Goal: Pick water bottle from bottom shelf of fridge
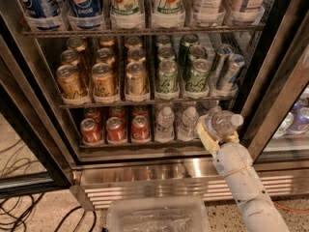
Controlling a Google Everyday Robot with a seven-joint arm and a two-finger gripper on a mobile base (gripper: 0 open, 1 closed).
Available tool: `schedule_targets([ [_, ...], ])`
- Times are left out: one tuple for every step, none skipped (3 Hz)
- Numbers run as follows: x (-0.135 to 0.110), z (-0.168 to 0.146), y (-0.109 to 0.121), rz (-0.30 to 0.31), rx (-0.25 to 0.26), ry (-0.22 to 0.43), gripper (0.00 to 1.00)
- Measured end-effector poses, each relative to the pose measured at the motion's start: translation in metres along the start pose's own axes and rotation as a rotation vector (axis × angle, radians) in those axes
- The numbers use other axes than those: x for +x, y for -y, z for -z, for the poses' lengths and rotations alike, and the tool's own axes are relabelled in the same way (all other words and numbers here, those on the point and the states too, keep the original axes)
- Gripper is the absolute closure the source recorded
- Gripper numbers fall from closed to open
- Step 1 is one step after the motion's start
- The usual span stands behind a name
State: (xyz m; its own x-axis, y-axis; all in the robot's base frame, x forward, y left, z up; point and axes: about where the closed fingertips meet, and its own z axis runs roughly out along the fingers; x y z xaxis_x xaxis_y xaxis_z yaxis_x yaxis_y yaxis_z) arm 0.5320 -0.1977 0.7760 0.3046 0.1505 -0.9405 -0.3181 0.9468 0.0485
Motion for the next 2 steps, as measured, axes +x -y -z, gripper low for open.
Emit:
schedule_targets([
  [-0.037, 0.013, 0.029, -0.007, -0.002, 0.068, 1.00],
  [-0.080, 0.038, 0.073, -0.009, 0.027, 0.175, 1.00],
])
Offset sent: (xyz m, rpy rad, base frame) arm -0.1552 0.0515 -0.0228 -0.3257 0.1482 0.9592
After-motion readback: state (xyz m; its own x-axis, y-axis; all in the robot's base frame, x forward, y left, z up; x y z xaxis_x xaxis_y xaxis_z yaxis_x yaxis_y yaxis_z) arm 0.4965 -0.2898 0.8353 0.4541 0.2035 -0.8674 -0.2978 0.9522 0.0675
